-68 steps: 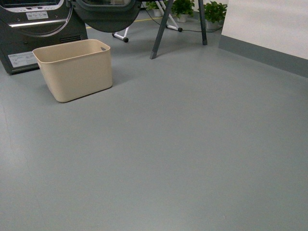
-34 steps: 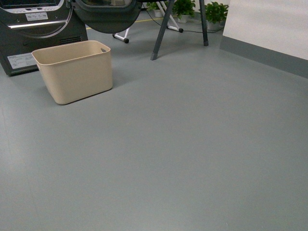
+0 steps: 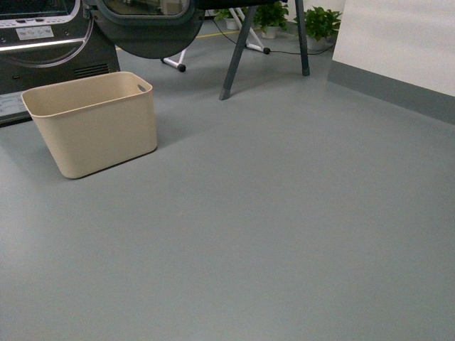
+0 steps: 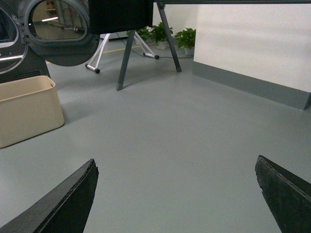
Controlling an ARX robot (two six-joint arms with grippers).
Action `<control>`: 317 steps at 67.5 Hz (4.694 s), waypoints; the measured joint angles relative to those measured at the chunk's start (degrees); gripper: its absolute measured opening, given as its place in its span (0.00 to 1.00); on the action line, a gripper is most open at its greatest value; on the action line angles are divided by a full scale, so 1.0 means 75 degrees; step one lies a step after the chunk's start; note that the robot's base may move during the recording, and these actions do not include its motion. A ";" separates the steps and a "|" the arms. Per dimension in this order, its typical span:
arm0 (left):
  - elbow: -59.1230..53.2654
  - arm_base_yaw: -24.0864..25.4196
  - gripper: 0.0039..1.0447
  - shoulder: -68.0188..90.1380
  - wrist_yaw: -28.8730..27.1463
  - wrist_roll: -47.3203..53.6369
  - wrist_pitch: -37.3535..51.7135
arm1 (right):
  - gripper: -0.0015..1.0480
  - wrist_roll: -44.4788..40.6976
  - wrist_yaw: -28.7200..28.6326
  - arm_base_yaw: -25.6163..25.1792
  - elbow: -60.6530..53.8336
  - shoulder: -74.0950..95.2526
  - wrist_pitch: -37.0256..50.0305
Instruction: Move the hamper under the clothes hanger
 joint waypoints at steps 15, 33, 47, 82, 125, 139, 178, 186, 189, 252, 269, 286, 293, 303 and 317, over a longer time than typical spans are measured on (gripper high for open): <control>0.0000 0.0000 0.94 0.0003 0.0000 0.0000 0.0003 | 0.92 0.0000 0.0000 0.0000 0.0000 0.0000 0.0000; 0.0000 0.0000 0.94 0.0003 0.0000 0.0003 0.0003 | 0.92 0.0000 0.0003 0.0000 0.0000 0.0000 0.0000; 0.0000 0.0000 0.94 0.0003 0.0000 0.0003 0.0003 | 0.92 0.0000 0.0000 0.0000 0.0000 0.0000 0.0000; 0.0000 0.0000 0.94 0.0006 0.0000 0.0000 0.0003 | 0.92 0.0000 -0.0003 0.0000 0.0000 0.0000 0.0006; 0.0000 0.0000 0.94 0.0009 0.0000 0.0003 0.0003 | 0.92 0.0000 -0.0003 0.0000 -0.0003 0.0000 0.0003; 0.0000 0.0000 0.94 -0.0003 -0.0015 0.0000 -0.0003 | 0.92 0.0000 0.0000 0.0000 0.0000 0.0000 0.0009; 0.0000 -0.0003 0.94 0.0012 0.0012 0.0003 -0.0003 | 0.92 0.0000 0.0050 -0.0006 0.0000 0.0000 0.0006; 0.0000 0.0000 0.94 0.0012 0.0000 0.0003 -0.0003 | 0.92 0.0000 0.0023 -0.0006 0.0000 0.0000 0.0006; 0.0000 0.0000 0.94 0.0012 -0.0015 0.0003 -0.0003 | 0.92 0.0000 0.0003 -0.0006 0.0000 0.0000 0.0006; 0.0000 0.0009 0.94 0.0000 0.0000 0.0003 -0.0003 | 0.92 0.0000 0.0000 0.0006 -0.0003 0.0000 0.0006; 0.2037 0.0388 0.94 0.4911 -0.0498 -0.0953 0.0268 | 0.92 0.1422 -0.0778 0.0050 0.1880 0.4663 0.0577; 0.5429 0.0440 0.94 1.1246 -0.0020 -0.0519 0.0898 | 0.92 0.1376 -0.0650 0.0799 0.4925 1.0666 0.1626; 0.6397 0.0221 0.94 1.2671 -0.0192 -0.0323 0.0691 | 0.92 0.1381 -0.0391 0.1058 0.6117 1.2033 0.1163; 0.7239 -0.0035 0.94 1.3674 -0.0414 -0.0291 0.0600 | 0.92 0.1402 0.0067 0.1303 0.7510 1.3543 0.0484; 0.7699 -0.0254 0.94 1.4469 -0.0592 -0.0163 0.0600 | 0.92 0.1591 0.0219 0.1536 0.8798 1.5075 -0.0070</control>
